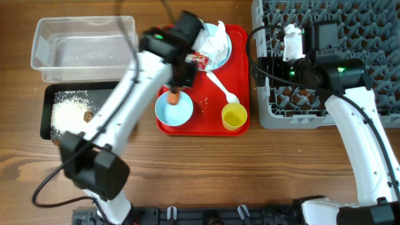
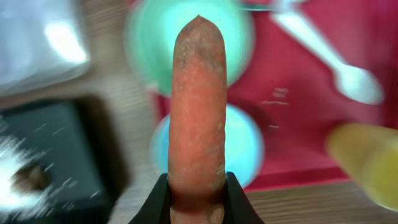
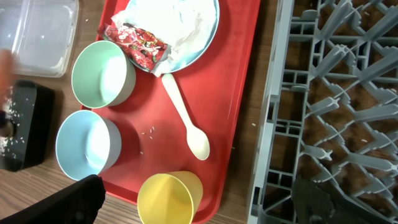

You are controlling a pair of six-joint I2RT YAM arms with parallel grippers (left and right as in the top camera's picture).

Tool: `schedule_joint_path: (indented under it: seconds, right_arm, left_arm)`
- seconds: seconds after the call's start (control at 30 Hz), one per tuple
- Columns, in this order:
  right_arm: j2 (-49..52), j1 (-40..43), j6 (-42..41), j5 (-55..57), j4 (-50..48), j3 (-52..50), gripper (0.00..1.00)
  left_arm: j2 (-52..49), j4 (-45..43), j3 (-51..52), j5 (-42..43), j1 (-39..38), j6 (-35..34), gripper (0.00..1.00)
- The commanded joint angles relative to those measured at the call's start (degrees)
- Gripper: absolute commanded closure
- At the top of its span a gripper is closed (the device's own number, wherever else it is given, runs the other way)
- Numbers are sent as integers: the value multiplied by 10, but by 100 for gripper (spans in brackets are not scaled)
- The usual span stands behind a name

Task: Sort waste into correct bins and load items into the dishwasher rack
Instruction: 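Carry the carrot left and drop it onto the black tray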

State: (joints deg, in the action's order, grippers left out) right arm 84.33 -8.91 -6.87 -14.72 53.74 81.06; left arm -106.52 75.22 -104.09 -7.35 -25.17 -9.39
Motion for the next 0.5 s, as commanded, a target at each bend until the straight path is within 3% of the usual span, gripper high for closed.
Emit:
schedule_joint_path:
  seconds: [0.0,0.17,0.47]
  right_arm:
    - [7,1,-7,6,-2,9,0]
    - [7,1,-6,6,-2,9,0]
    - [7,1,-7,6,-4,9,0]
  left_arm:
    - [15,38,-8,-33,77,-23,96]
    - [14,73,19,-32,216,-31,96]
    - [14,71,71,-24,380,-79,96]
